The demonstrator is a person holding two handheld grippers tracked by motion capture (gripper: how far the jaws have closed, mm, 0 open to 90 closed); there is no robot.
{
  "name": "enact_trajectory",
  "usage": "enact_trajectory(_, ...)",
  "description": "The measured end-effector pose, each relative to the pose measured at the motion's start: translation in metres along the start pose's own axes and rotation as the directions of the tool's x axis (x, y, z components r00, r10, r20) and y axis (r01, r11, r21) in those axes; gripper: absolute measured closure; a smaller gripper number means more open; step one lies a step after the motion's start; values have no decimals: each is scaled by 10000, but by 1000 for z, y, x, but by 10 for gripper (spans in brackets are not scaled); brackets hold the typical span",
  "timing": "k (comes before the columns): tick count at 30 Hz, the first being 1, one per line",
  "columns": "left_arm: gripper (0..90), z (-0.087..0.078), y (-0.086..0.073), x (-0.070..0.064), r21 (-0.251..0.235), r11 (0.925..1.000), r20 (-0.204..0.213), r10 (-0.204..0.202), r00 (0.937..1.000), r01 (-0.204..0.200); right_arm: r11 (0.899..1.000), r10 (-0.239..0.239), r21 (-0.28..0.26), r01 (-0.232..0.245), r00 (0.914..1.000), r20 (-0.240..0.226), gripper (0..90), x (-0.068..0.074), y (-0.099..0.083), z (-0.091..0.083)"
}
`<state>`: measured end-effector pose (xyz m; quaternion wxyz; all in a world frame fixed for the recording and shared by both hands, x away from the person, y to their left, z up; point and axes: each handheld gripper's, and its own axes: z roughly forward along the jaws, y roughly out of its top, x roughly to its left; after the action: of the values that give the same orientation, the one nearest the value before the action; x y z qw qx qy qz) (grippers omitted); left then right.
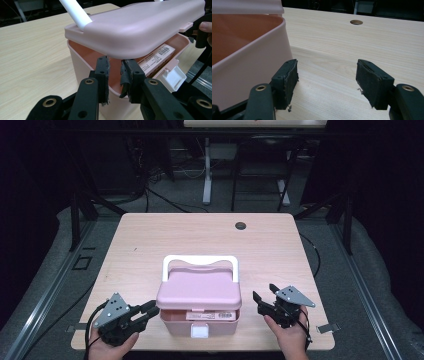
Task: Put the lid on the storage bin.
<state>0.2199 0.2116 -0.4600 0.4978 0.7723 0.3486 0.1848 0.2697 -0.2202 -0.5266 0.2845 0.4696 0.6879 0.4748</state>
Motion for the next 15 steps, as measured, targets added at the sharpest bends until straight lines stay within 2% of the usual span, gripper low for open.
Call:
enact_trajectory(3, 749, 0, -1, -1, -62, 9999, 17, -123, 9999, 123, 10000, -15, -11, 15, 10000, -5, 333, 0, 0, 0)
enact_trajectory(13, 750, 2, -9, -1, 204, 9998, 56, -54, 10000, 53, 10000, -68, 31, 68, 10000, 14, 339, 1, 0, 0)
enact_trajectory(15, 751, 3, -10, -2, 121, 9999, 53, -99, 9999, 98, 10000, -24, 75, 24, 10000, 3, 342, 1, 0, 0)
